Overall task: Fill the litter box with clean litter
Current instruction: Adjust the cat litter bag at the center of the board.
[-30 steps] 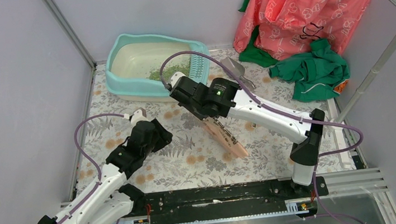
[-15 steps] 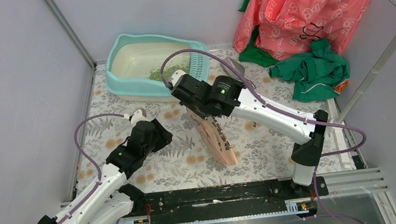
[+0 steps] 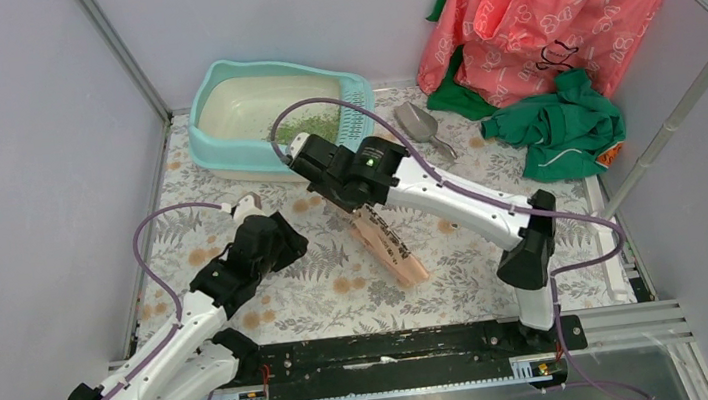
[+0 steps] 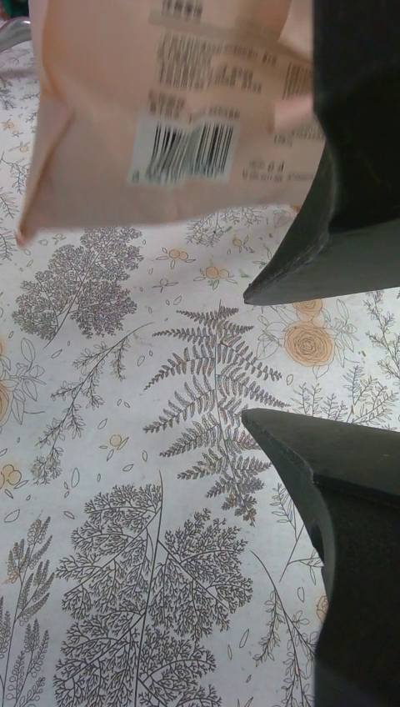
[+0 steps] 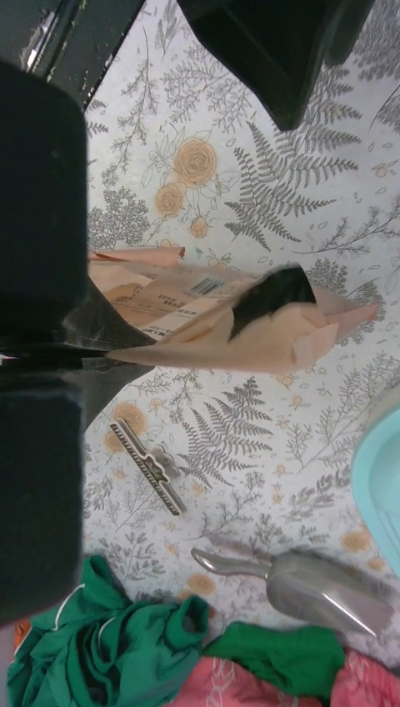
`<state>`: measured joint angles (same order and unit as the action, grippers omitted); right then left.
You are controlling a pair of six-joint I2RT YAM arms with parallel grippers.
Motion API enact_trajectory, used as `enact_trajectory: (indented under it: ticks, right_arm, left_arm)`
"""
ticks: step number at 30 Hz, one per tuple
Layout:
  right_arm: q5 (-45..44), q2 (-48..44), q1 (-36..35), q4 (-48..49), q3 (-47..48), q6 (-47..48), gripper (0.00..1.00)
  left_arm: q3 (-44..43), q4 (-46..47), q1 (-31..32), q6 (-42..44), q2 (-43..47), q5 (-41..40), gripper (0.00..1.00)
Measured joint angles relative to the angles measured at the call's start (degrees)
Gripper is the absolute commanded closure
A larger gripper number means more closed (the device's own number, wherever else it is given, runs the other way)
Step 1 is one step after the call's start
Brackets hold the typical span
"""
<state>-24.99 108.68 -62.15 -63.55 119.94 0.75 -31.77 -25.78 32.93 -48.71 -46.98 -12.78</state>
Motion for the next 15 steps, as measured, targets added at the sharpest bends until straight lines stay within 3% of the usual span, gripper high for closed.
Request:
enact_trajectory:
  ticks: [6,15]
  right_arm:
    - [4.7,1.5,5.3,9.7,-9.6,1.9,1.00]
    - [8.6,4.4,9.6,14.8,-11.4,3.1,1.00]
  left_arm:
    - [0.1,0.0,-0.2,0.0,0.0,0.1,0.43]
    - [0.9,0.1,-0.3,0.0,-0.2,0.4,0.43]
